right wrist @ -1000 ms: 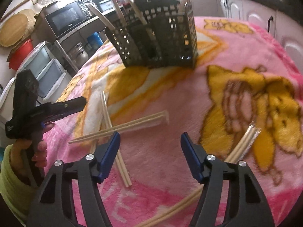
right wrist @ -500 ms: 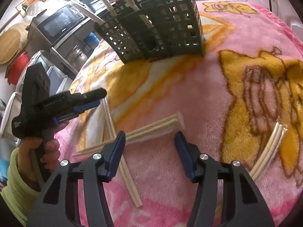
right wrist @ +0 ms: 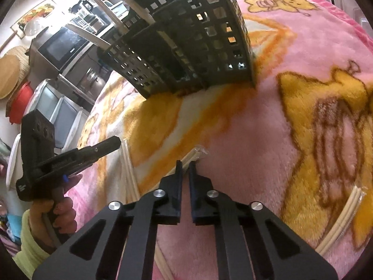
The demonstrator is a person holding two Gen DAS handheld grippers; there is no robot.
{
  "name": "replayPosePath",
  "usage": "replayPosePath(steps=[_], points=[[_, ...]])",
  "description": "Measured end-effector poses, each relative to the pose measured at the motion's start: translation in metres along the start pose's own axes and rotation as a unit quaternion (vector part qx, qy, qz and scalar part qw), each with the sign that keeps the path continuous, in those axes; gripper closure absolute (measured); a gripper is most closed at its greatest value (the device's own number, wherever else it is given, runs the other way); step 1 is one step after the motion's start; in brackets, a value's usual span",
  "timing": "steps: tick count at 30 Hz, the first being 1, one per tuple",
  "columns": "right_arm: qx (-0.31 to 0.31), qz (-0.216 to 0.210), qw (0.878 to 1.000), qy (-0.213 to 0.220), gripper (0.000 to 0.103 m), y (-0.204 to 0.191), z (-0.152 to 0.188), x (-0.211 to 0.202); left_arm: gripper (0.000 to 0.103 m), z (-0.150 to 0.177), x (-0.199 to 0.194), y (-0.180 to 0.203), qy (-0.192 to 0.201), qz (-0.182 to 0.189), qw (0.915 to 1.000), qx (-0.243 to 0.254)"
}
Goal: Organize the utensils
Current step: 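Grasp a wooden chopstick with the left tool while the right tool grasps another, then lift the chopstick with the left tool while the right tool lifts its chopstick above the caddy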
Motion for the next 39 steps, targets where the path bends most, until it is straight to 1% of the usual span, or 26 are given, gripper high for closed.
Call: replayPosePath(steps=[5,8,11,13,16,17,20,22,24,26,27,28,29,31,32,33,34,36,39], points=[[0.014,-0.005,1.0,-0.009,0.099,0.003,-0.001,0.001,0.103,0.0,0.002,-0.003,-0.001,0.015,0.9999,-0.006],[0.048,-0.02,0.998,-0.024,0.098,0.012,-0.001,0.001,0.101,-0.001,0.005,-0.007,-0.002,0.028,0.9994,-0.022],[0.054,-0.023,0.998,-0.029,0.095,0.014,-0.004,0.004,0.095,-0.003,0.009,-0.008,-0.001,0.037,0.9989,-0.029],[0.06,-0.027,0.997,-0.034,0.093,0.014,-0.006,0.007,0.09,-0.005,0.012,-0.01,-0.004,0.053,0.9974,-0.048],[0.066,-0.034,0.997,-0.038,0.087,0.012,-0.01,0.01,0.089,-0.008,0.014,-0.009,-0.006,0.062,0.9966,-0.055],[0.063,-0.032,0.997,-0.038,0.086,0.011,-0.012,0.011,0.089,-0.009,0.015,-0.007,-0.006,0.06,0.9969,-0.051],[0.058,-0.031,0.997,-0.039,0.08,0.006,-0.016,0.014,0.089,-0.01,0.019,-0.003,-0.011,0.054,0.9977,-0.038],[0.056,-0.034,0.997,-0.041,0.07,0.001,-0.018,0.015,0.089,-0.011,0.02,0.002,-0.012,0.04,0.9989,-0.018],[0.054,-0.032,0.997,-0.042,0.065,-0.003,-0.019,0.016,0.089,-0.01,0.019,0.005,-0.016,0.03,0.9994,-0.003],[0.043,-0.022,0.998,-0.041,0.063,-0.007,-0.02,0.018,0.099,-0.01,0.019,0.008,-0.02,0.018,0.9995,0.016],[0.038,-0.016,0.998,-0.041,0.063,-0.008,-0.02,0.019,0.1,-0.01,0.019,0.009,-0.022,0.014,0.9994,0.022],[0.032,-0.011,0.999,-0.04,0.063,-0.01,-0.021,0.02,0.102,-0.009,0.019,0.008,-0.022,0.011,0.9994,0.023],[0.022,0.001,0.999,-0.039,0.065,-0.011,-0.021,0.022,0.103,-0.01,0.019,0.008,-0.022,0.011,0.9994,0.025],[-0.006,0.027,0.999,-0.035,0.084,-0.015,-0.021,0.024,0.103,-0.011,0.017,0.009,-0.018,0.012,0.9994,0.026],[-0.009,0.026,0.999,-0.034,0.086,-0.016,-0.021,0.024,0.103,-0.012,0.015,0.01,-0.015,0.017,0.9994,0.026],[-0.01,0.021,0.999,-0.032,0.093,-0.017,-0.021,0.024,0.103,-0.013,0.013,0.013,-0.011,0.023,0.9993,0.028],[-0.013,0.015,0.999,-0.03,0.097,-0.019,-0.021,0.023,0.103,-0.014,0.01,0.015,-0.009,0.026,0.9991,0.031],[-0.018,0.011,1.0,-0.017,0.097,-0.021,-0.023,0.019,0.103,-0.017,0.004,0.019,-0.003,0.03,0.9989,0.036],[-0.017,-0.01,1.0,0.001,0.097,-0.023,-0.029,0.008,0.103,-0.022,-0.003,0.027,0.007,0.032,0.9984,0.045]])
Point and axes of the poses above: each gripper's, at about its wrist camera, not at the fingertips, and x roughly the way its jaws point, y to its right, z to its underside, the point moved 6 cm from there along x, roughly the way its jaws point, and after that the axes turned 3 degrees about y, right-handed, at the moved point
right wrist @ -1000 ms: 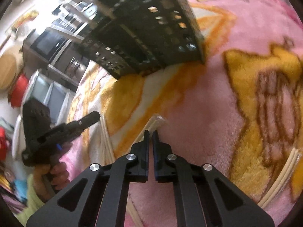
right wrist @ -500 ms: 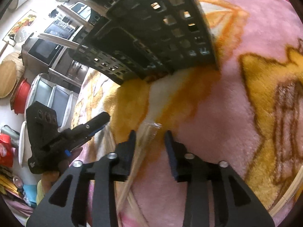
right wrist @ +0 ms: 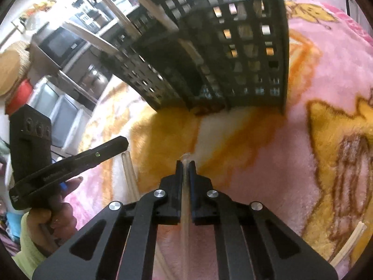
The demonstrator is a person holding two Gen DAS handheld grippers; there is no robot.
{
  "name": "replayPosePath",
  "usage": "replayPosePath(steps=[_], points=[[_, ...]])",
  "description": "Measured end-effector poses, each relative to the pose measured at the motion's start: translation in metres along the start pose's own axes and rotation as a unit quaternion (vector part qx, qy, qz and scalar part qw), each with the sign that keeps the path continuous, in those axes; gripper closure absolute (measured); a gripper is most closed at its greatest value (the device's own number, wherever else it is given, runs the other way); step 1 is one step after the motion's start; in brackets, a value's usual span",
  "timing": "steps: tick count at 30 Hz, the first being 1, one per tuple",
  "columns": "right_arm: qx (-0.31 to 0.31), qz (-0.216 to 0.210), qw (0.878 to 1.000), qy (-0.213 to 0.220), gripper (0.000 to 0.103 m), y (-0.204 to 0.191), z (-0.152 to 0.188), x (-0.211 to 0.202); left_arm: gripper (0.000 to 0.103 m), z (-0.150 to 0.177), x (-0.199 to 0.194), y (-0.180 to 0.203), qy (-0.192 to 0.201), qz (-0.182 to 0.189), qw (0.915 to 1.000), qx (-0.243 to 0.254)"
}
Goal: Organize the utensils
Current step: 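Lift the chopstick with the left tool while the right tool lifts its chopstick above the caddy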
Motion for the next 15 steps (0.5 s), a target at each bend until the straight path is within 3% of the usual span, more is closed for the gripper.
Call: replayPosePath(steps=[8,15], points=[[-0.027,-0.013,0.997,0.07,0.097,-0.005,-0.023,-0.051,0.103,-0.019,-0.031,0.029,0.042,0.012,0.9986,0.03],[-0.094,0.004,0.984,0.151,0.097,-0.027,-0.043,-0.102,0.103,-0.038,-0.061,0.065,0.084,0.022,0.9942,0.064]])
Point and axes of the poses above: each gripper's, at about its wrist camera, not at the fingertips, and x roughly the way its jaws point, y to its right, z to its underside, the point moved 6 cm from there along x, roughly the way its jaws point, and after that the axes turned 3 degrees about y, right-handed, at the moved point
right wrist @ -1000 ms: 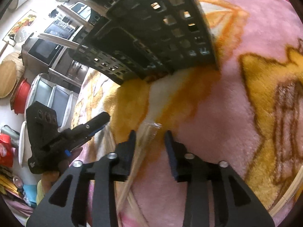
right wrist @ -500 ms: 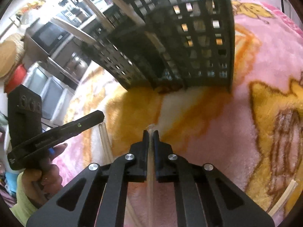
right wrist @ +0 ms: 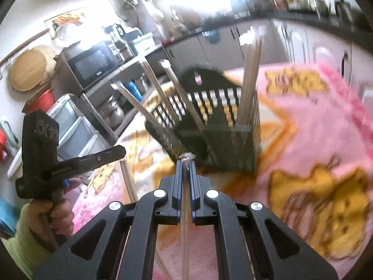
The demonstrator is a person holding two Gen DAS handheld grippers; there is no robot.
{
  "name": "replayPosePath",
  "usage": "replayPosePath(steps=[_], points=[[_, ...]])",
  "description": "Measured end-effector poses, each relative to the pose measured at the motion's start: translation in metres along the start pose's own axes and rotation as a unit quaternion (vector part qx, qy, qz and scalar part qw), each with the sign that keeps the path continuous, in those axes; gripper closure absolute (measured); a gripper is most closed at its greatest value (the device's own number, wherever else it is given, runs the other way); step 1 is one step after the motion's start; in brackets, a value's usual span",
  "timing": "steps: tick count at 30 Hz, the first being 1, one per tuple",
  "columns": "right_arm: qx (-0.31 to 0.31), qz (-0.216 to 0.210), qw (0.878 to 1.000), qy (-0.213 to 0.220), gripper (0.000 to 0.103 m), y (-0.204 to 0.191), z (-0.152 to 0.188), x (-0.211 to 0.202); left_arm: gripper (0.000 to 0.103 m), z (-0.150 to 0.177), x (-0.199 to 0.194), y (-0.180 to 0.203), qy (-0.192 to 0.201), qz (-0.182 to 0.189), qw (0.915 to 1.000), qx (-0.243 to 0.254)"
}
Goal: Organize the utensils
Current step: 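Lift the chopstick with the left tool while the right tool lifts its chopstick above the caddy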
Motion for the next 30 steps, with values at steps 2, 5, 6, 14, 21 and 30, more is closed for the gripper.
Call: replayPosePath(steps=[2,5,6,14,21,30], points=[[-0.017,0.003,1.0,0.027,0.097,-0.003,-0.012,-0.012,0.103,-0.011,-0.007,0.013,0.013,0.0,0.9998,0.014],[-0.034,0.007,0.997,0.064,0.097,-0.006,-0.031,-0.025,0.103,-0.027,-0.018,0.029,0.031,0.0,0.9991,0.03],[-0.038,0.008,0.997,0.072,0.097,-0.007,-0.036,-0.029,0.103,-0.032,-0.021,0.034,0.036,0.001,0.9987,0.035],[-0.05,0.015,0.99,0.127,0.097,-0.004,-0.081,-0.038,0.103,-0.08,-0.04,0.072,0.076,0.001,0.9945,0.073],[-0.073,0.034,0.98,0.181,0.097,-0.001,-0.118,-0.041,0.103,-0.117,-0.048,0.087,0.101,-0.003,0.9913,0.084],[-0.072,0.055,0.973,0.214,0.097,0.01,-0.16,-0.024,0.103,-0.159,-0.052,0.1,0.13,-0.002,0.9865,0.099]])
Point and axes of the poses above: each gripper's, at about its wrist camera, not at the fingertips, and x roughly the way its jaws point, y to its right, z to its underside, the point moved 6 cm from there along x, roughly the way its jaws point, and after that the axes turned 3 degrees about y, right-handed, at the moved point
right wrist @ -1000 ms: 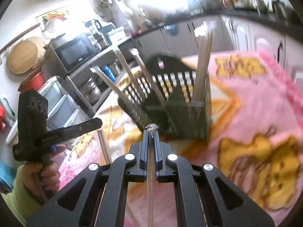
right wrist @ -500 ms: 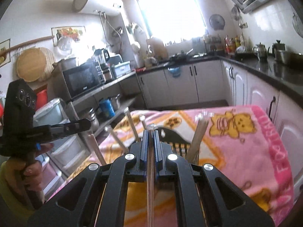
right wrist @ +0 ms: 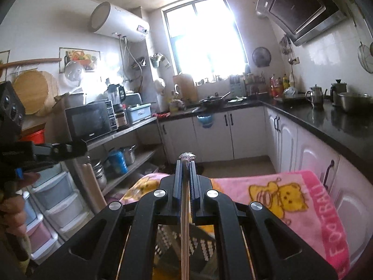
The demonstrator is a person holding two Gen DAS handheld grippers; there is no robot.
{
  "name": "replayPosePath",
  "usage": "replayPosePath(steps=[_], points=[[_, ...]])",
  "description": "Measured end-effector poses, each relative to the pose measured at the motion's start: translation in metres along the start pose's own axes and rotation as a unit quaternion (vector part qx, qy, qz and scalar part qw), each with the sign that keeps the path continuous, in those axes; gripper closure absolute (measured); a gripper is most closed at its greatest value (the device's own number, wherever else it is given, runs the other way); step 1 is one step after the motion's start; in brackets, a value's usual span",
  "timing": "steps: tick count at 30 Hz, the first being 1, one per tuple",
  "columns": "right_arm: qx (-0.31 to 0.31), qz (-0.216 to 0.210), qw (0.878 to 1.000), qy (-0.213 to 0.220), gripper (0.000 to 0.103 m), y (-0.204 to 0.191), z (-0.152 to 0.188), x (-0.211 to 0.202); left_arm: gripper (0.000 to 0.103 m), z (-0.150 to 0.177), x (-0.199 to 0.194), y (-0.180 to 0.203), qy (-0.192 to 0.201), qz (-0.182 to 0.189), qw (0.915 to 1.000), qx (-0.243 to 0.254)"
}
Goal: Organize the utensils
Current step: 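Lift the chopstick with the left tool while the right tool lifts its chopstick above the caddy, then lower the chopstick into the caddy with the left tool while the right tool lowers its chopstick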
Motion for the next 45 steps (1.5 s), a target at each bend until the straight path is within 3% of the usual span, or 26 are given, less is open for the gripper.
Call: replayPosePath(steps=[9,22,34,45], points=[[0.007,0.034,0.999,0.017,0.097,0.016,0.003,0.043,0.103,-0.015,0.024,-0.005,0.008,-0.003,0.9999,0.013],[0.011,0.065,0.998,0.019,0.097,0.026,0.036,0.082,0.103,0.004,0.063,-0.031,-0.019,-0.003,0.9998,-0.005],[0.004,0.083,0.996,0.018,0.097,0.023,0.067,0.081,0.103,0.035,0.083,-0.046,-0.044,0.0,0.9988,-0.02],[-0.003,0.076,0.997,-0.009,0.097,0.027,0.086,0.069,0.103,0.068,0.092,-0.057,-0.069,-0.005,0.9969,-0.036]])
Point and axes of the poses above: each gripper's, at about its wrist camera, not at the fingertips, and x roughly the way its jaws point, y to its right, z to its underside, the point moved 6 cm from there along x, roughly the way its jaws point, and after that the axes turned 3 degrees about y, right-handed, at the moved point
